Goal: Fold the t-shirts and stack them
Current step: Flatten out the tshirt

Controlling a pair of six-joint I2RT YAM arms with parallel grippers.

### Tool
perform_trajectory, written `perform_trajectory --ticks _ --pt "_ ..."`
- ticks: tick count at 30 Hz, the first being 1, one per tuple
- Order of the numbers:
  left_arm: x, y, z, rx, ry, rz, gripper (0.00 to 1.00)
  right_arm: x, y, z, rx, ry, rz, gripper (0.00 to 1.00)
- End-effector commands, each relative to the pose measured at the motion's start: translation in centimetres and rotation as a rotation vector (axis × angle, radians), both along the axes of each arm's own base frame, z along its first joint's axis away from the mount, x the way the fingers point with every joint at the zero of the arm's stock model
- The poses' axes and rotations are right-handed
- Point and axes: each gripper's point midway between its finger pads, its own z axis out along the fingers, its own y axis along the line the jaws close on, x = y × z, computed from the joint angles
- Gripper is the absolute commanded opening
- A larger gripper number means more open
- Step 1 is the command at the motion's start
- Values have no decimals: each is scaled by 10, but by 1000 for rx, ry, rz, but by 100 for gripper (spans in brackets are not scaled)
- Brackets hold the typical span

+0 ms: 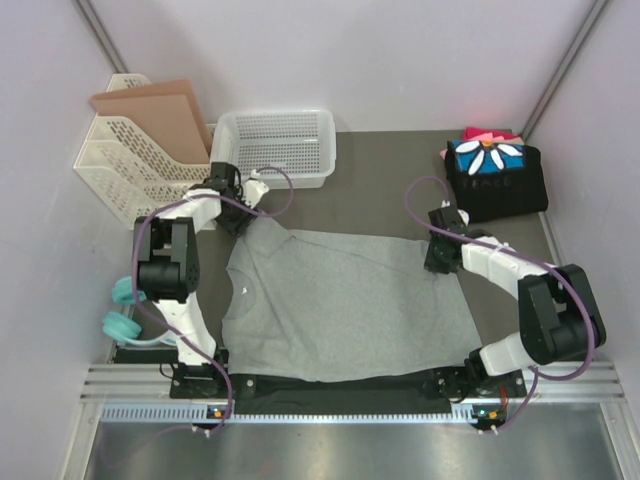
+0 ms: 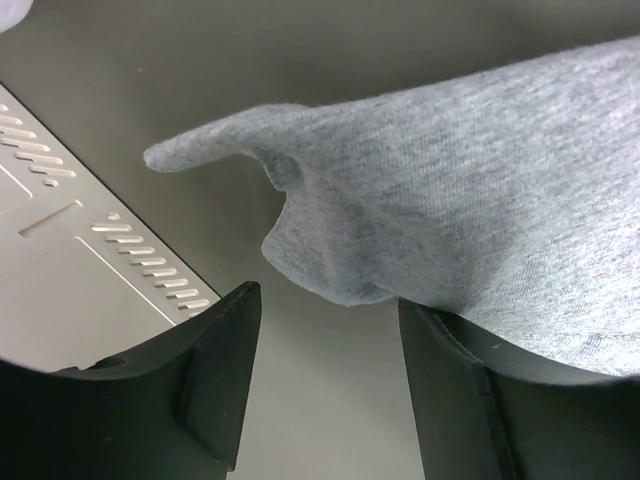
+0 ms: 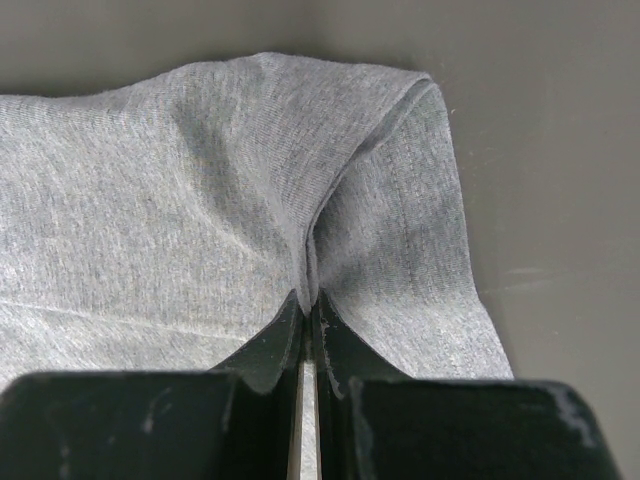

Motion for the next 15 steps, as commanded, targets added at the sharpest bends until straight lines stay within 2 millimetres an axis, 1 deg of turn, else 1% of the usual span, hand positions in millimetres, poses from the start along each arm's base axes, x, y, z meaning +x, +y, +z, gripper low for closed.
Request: perform_trajectory --ticks 1,2,3,5,6,7,10,11,15 --pt "13 -4 -9 -33 -10 5 61 8 -2 16 -2 -51 -8 0" --pt "14 -5 -9 -38 -11 7 61 7 -2 16 0 -51 -7 0" --pt "14 -5 -15 -38 3 5 61 7 -2 17 1 -54 -7 0" --pt "14 -5 -18 -40 10 4 59 7 -2 17 1 -54 -7 0" --pt "12 -6 -24 -43 30 2 57 6 -2 18 2 -57 -9 0" --pt "11 -7 -26 -46 40 -1 53 6 -2 18 2 -57 -7 0" --pt "9 -8 -33 -58 65 -5 47 5 -3 19 2 -58 -7 0" --pt "7 -10 -35 -67 77 -10 43 4 -3 19 1 -58 -6 0" --pt "1 -12 -43 -85 112 -16 43 3 -4 19 1 -59 -8 0"
